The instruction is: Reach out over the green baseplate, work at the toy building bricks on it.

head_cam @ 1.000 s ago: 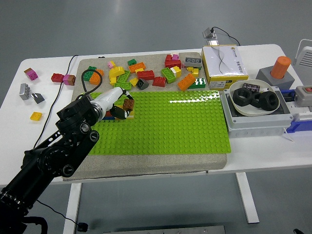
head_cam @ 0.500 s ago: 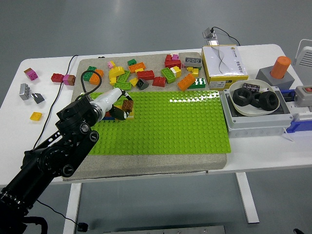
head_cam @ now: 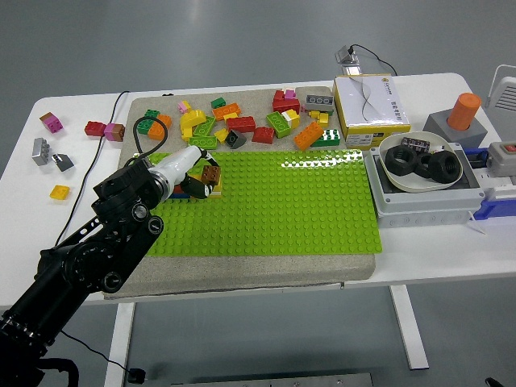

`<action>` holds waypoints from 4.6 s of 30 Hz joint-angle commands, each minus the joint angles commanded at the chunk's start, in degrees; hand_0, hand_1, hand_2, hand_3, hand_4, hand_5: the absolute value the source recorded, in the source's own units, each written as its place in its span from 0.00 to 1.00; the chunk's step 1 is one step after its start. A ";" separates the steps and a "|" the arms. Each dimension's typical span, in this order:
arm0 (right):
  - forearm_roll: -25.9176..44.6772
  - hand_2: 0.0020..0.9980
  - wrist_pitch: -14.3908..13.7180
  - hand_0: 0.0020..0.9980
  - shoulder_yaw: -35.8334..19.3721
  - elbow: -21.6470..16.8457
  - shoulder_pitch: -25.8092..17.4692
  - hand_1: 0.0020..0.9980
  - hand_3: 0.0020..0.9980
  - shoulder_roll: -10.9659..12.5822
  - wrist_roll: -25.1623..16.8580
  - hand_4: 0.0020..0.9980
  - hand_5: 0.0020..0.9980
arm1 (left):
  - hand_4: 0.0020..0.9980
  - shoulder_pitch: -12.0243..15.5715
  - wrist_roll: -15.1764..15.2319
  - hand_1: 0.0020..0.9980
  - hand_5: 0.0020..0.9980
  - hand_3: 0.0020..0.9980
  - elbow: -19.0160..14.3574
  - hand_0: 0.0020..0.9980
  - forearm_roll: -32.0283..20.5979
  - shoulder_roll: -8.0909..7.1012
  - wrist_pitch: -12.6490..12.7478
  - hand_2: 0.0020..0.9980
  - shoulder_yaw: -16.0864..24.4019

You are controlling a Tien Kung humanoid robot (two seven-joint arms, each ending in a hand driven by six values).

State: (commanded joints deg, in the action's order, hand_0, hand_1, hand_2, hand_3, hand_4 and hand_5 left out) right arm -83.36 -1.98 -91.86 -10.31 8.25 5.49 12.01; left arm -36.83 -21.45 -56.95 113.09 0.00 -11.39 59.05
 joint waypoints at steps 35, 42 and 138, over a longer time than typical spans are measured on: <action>-0.38 0.64 -0.03 0.59 -0.32 0.00 -0.10 0.58 0.67 -0.07 0.01 0.64 0.81 | 0.67 0.18 -0.66 0.97 0.00 0.76 -0.74 1.00 0.26 0.00 -0.67 0.98 -0.15; -0.07 0.64 -0.10 0.59 -0.22 0.00 -0.20 0.58 0.67 0.00 -0.03 0.64 0.80 | 0.68 0.57 -1.15 0.97 0.00 0.76 -1.05 1.00 0.60 0.00 -0.84 0.99 -0.07; 0.86 0.64 -0.24 0.59 -0.53 0.00 -1.38 0.58 0.67 0.73 -0.09 0.62 0.78 | 0.93 14.33 11.95 1.00 1.00 0.71 -3.86 1.00 9.96 -3.16 28.02 1.00 -6.05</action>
State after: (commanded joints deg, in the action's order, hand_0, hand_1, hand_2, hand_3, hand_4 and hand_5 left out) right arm -82.50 -2.21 -92.39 -10.31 6.87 6.22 11.92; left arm -22.50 -9.50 -60.82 123.05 -3.16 16.63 53.01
